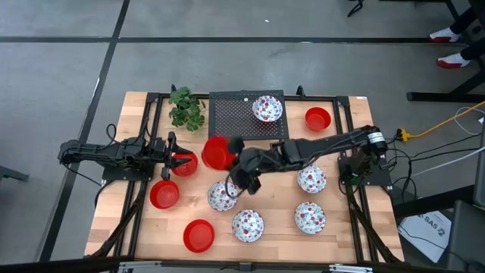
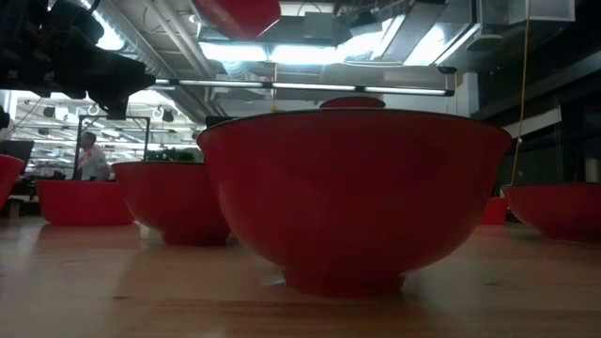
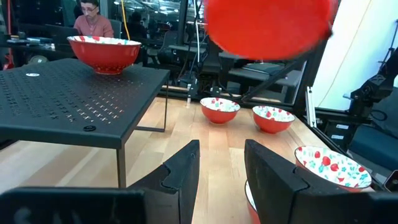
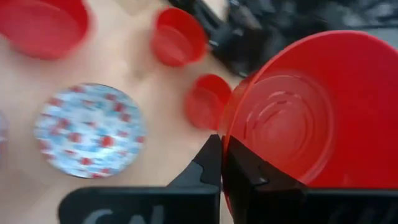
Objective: Pick & Place Mini bowls
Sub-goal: Put the red bowl on the shelf
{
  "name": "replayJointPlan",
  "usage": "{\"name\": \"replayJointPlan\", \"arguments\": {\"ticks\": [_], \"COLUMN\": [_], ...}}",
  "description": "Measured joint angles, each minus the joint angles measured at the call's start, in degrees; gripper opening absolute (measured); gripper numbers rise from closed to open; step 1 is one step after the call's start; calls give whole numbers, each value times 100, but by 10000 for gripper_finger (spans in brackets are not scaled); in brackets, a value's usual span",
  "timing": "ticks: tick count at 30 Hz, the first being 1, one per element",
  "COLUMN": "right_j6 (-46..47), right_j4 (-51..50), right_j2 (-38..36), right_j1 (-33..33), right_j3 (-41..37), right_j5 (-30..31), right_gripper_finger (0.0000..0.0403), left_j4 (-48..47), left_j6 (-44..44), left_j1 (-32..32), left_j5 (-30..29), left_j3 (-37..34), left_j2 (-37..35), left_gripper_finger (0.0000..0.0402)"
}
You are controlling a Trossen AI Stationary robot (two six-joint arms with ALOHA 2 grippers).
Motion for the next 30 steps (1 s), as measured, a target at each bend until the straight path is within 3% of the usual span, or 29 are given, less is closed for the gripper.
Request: {"name": "replayJointPlan", "arguments": {"ticks": [10, 17, 30], "right_j6": [-68, 746, 1392], "right_j4": [2, -54, -378], "right_j2": [0, 15, 25], "right_j1": [-600, -1215, -2295], "right_j3": [187, 187, 31], "right_j5": [579, 552, -645], "right_gripper_finger": [10, 10, 10], "left_j4": [0, 2, 2], "left_j6": [0, 0, 0], "left_j1": [2, 2, 0], "left_j5": [0, 0, 0], "left_j3": [0, 0, 0], "left_j2": [-2, 0, -1], "left_gripper_finger": [123, 123, 123]}}
